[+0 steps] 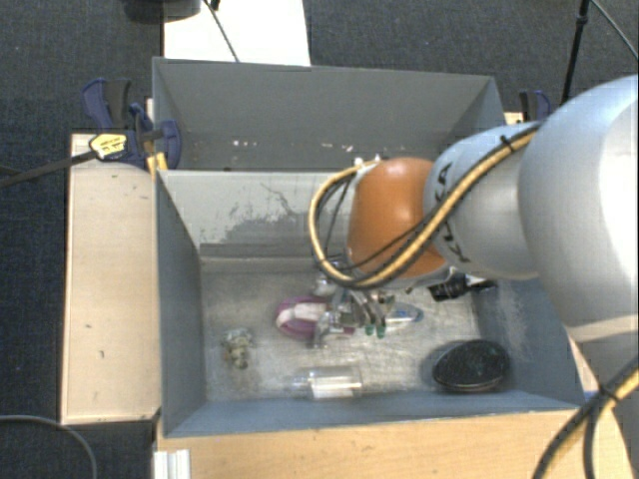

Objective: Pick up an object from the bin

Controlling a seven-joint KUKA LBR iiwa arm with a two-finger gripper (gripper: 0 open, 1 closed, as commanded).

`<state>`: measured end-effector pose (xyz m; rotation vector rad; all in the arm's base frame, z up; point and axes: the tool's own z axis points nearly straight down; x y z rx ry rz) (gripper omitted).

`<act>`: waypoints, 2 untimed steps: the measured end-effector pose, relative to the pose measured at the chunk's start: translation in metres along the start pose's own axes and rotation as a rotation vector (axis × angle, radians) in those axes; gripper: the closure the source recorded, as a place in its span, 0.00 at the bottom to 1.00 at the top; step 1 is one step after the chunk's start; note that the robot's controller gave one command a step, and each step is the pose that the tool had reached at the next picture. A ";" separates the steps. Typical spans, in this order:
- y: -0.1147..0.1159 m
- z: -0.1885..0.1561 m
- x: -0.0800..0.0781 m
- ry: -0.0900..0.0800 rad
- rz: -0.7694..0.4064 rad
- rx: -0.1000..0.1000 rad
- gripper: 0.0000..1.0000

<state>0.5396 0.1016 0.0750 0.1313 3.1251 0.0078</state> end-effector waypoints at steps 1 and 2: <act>-0.001 -0.119 0.001 0.005 -0.040 0.003 1.00; -0.010 -0.157 0.002 0.008 -0.033 0.004 1.00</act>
Offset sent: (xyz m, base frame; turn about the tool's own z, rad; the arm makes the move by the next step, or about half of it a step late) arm -0.0047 -0.0022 0.1143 -0.0430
